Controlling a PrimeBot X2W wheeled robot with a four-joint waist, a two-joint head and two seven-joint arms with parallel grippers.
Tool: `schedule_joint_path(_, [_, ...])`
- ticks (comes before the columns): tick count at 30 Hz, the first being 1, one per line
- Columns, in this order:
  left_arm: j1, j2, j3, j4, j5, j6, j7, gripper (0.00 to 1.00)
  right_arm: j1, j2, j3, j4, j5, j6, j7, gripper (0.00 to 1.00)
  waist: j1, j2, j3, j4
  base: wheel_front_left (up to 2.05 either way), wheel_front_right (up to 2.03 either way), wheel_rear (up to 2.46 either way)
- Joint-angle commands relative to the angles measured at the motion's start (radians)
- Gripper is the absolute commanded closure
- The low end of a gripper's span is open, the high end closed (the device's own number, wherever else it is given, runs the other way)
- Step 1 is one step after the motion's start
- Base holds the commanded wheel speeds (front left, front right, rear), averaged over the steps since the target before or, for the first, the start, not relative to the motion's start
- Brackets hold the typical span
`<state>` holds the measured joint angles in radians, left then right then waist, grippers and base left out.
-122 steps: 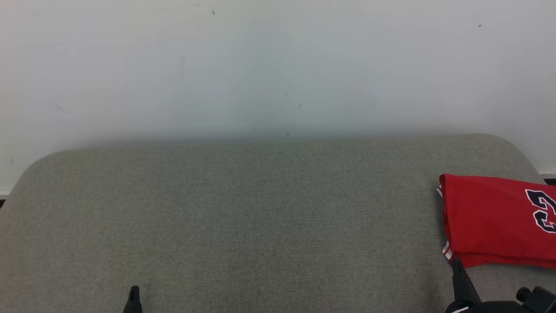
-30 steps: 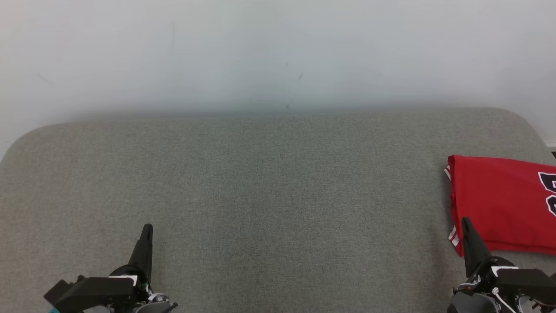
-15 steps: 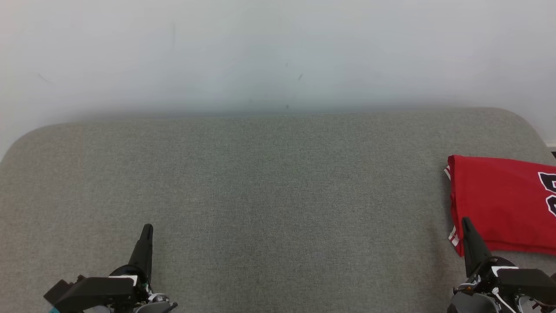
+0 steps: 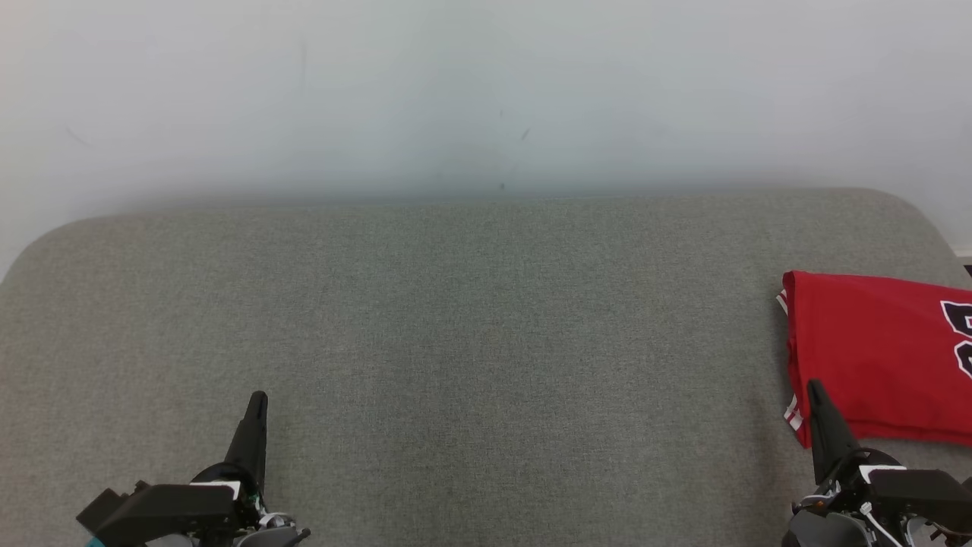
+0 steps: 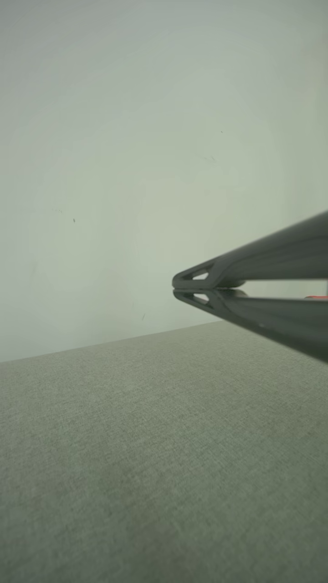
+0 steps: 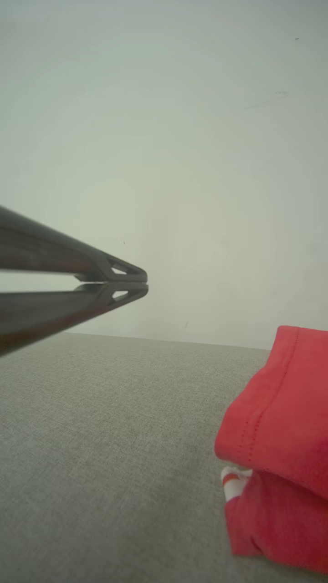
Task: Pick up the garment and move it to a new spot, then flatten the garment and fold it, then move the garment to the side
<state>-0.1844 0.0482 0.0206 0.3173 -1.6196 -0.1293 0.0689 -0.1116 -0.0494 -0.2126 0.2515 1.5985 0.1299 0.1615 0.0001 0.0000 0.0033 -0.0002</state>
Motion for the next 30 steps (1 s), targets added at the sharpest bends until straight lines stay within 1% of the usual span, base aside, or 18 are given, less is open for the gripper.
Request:
schedule_joint_path(1, [-0.004, 0.004, 0.000, 0.001, -0.004, -0.002, 0.001, 1.00, -0.004, -0.002, -0.001, -0.002, 0.005, 0.001, 0.002, 1.00, -0.0001, 0.0000, 0.000, 0.000, 0.00, 0.00, 0.00])
schedule_joint_path(30, [-0.004, 0.004, 0.000, 0.001, -0.004, -0.002, 0.001, 1.00, -0.004, -0.002, -0.001, -0.002, 0.005, 0.001, 0.002, 1.00, -0.0001, 0.0000, 0.000, 0.000, 0.00, 0.00, 0.00])
